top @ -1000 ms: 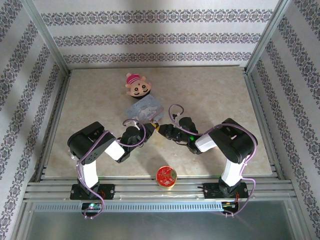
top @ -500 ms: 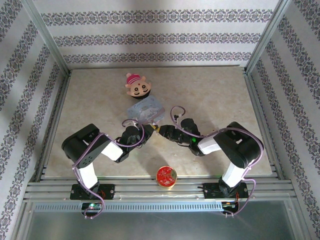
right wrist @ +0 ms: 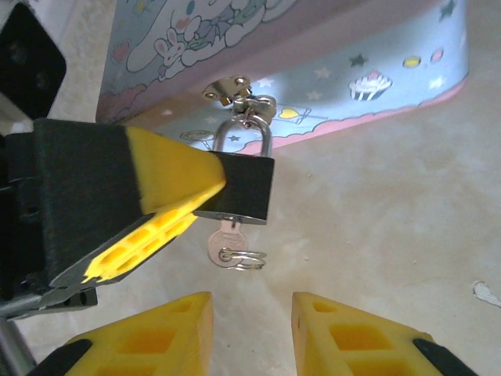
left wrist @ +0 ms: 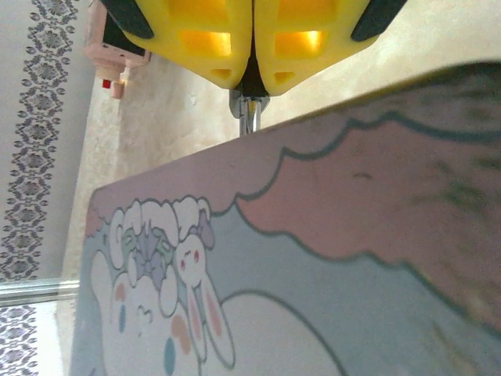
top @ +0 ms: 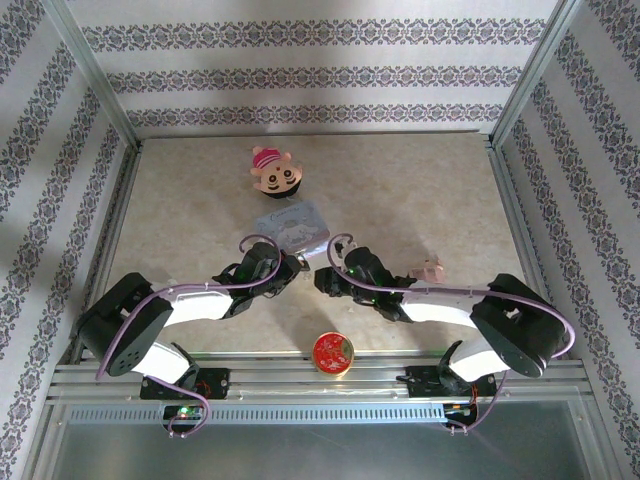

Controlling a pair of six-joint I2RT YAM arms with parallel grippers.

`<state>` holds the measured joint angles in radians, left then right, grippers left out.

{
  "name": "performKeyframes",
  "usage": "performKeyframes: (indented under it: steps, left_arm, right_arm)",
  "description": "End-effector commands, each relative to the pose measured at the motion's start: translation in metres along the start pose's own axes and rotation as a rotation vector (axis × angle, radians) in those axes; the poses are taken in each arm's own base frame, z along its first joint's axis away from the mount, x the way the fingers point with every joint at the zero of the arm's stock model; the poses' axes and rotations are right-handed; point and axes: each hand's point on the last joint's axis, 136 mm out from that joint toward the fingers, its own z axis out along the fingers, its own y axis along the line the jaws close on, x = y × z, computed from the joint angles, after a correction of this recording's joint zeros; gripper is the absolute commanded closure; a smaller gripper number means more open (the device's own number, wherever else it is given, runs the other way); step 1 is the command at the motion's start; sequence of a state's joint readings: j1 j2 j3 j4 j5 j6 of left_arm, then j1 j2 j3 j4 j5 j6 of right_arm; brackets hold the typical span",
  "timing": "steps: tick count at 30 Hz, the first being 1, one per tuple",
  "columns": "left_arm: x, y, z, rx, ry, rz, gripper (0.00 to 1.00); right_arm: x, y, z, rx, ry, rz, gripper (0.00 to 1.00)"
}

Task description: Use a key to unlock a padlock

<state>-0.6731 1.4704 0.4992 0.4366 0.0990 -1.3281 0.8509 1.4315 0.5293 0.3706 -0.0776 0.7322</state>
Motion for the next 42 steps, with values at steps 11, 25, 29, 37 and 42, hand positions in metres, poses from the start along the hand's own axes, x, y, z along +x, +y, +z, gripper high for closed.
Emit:
performKeyframes:
  steps: [11,25,29,37,42]
  left_arm:
    - [0.018,0.024,0.005,-0.101,0.086,-0.071,1.0]
    - [0.02,0.028,0.005,-0.097,0.111,-0.102,1.0]
    - [0.02,0.028,0.005,-0.097,0.114,-0.107,1.0]
    - [0.021,0.026,0.006,-0.093,0.127,-0.104,1.0]
    - [0.024,0.025,0.007,-0.088,0.142,-0.104,1.0]
  right_arm:
    - [0.005,0.007,0.009,0.181,0.07,-0.323,0.69]
    - [0.003,0.007,0.028,0.265,0.114,-0.49,0.64]
    - [0.005,0.006,0.032,0.305,0.133,-0.541,0.63]
    - [0.005,-0.003,0.039,0.374,0.151,-0.568,0.65]
    - [0.001,-0.005,0.044,0.402,0.148,-0.586,0.69]
